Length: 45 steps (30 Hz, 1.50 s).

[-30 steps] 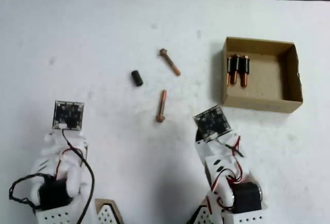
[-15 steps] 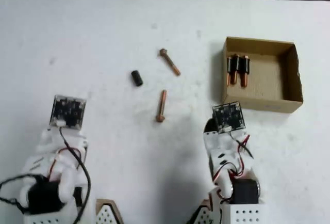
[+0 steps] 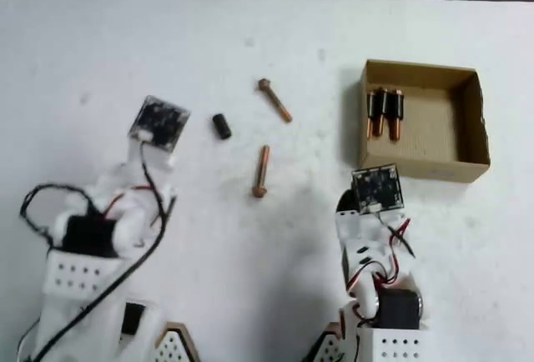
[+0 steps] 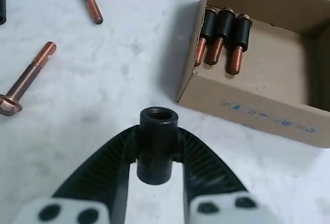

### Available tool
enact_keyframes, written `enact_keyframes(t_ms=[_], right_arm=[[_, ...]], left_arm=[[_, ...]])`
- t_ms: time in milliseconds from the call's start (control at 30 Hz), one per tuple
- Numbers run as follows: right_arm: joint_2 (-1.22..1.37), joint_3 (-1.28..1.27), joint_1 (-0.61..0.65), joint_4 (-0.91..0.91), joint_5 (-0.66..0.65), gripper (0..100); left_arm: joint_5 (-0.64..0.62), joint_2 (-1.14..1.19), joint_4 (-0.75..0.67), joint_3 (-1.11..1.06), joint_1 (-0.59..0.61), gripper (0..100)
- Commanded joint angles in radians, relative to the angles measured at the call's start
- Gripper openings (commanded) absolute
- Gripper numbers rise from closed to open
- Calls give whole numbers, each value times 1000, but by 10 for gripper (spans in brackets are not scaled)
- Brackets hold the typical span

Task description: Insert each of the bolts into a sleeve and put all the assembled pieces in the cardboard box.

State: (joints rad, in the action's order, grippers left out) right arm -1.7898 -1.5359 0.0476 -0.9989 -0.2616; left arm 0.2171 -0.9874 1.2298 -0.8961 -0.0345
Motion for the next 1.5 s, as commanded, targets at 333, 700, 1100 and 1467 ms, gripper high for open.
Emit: enact_keyframes(t_ms=[333, 700, 1100, 1467], right_arm=[[-8, 9, -2, 22, 9, 16], [-8, 9, -2, 21, 9, 16], [-8, 8, -2, 21, 8, 16], [-8, 8, -2, 19, 3, 16]], left_arm=[[-89, 478, -147, 354, -226, 24], [-89, 877, -153, 692, -255, 24], [-359, 1300, -152, 1129, -294, 24], [-545, 1678, -146, 1525, -317, 24]])
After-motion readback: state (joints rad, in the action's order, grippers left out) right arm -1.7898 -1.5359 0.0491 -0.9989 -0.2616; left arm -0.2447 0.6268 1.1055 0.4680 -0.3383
